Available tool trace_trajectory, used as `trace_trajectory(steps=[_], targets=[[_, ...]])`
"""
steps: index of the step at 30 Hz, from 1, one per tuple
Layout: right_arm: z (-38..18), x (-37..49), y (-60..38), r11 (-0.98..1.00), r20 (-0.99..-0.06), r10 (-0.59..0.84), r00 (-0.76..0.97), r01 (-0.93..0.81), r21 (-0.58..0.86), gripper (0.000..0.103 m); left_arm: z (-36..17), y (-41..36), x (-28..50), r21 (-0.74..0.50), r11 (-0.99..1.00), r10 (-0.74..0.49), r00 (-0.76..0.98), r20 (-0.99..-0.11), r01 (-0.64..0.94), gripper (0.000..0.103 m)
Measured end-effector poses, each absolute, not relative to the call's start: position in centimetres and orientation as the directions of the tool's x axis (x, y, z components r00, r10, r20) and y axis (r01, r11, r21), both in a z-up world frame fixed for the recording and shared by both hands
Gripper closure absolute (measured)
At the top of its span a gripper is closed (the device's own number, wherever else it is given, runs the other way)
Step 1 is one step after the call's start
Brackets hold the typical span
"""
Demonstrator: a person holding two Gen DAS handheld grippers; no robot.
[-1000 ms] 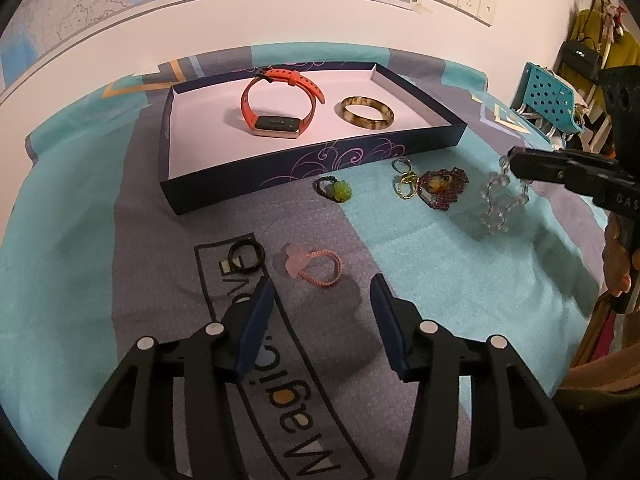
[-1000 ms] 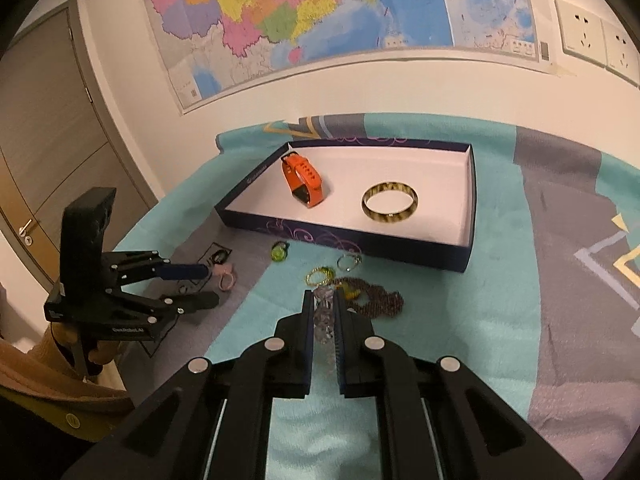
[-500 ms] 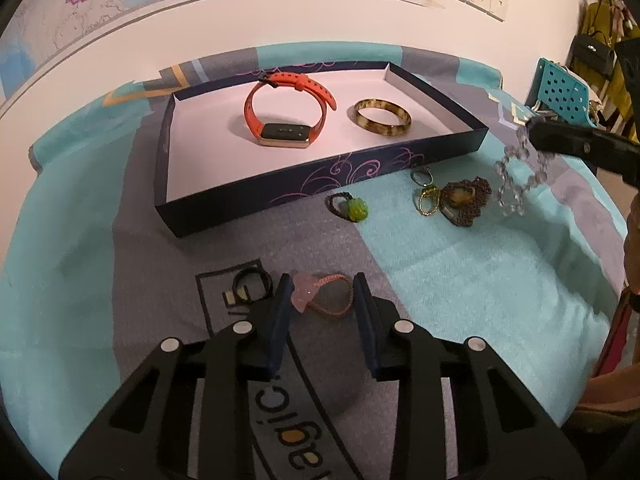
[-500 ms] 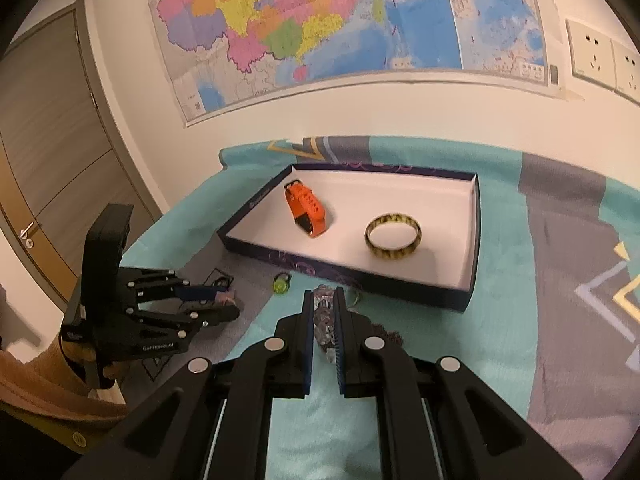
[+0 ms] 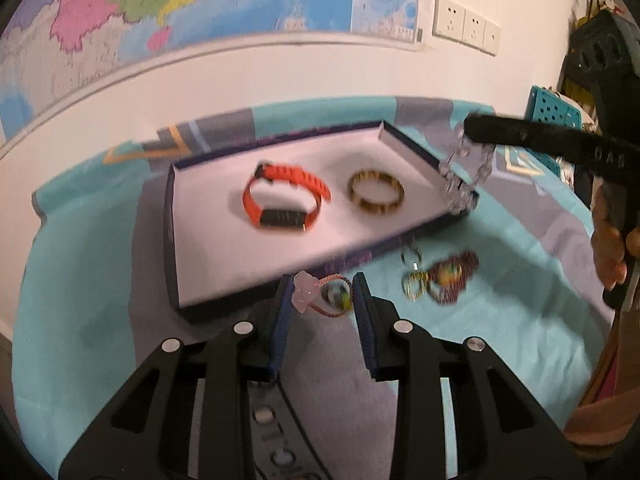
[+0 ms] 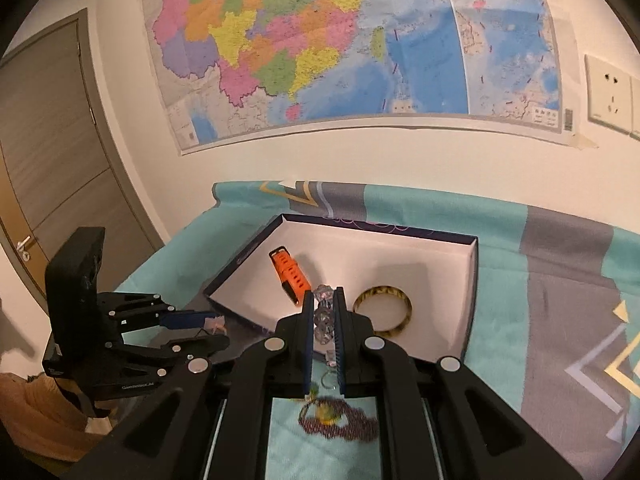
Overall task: Organize jewelry
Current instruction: 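Place pink ring beside watch with left gripper while right gripper drops bracelet onto bangle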
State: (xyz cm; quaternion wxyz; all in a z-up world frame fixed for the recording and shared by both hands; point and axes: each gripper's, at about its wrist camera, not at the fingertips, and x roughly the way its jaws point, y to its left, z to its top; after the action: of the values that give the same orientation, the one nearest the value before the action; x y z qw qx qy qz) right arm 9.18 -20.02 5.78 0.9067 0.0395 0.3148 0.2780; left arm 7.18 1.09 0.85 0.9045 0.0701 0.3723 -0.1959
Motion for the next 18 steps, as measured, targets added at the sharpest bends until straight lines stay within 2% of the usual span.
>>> trace_trajectory(steps=[8, 18], targets=[[4.6, 11.6, -19.1, 0.844, -0.570, 0.527, 0.630, -0.463, 0.270, 0.095, 1.4, 0.6, 10.3, -0.045, 0.915, -0.318, 0.646, -0.694, 0.401, 0.073], [2.6, 14.2, -18.2, 0.839, -0.601, 0.539, 0.590, -0.443, 0.317, 0.095, -0.4, -0.3, 13.4, -0.045, 0.924, -0.287, 0.608, -0.740, 0.380, 0.072]])
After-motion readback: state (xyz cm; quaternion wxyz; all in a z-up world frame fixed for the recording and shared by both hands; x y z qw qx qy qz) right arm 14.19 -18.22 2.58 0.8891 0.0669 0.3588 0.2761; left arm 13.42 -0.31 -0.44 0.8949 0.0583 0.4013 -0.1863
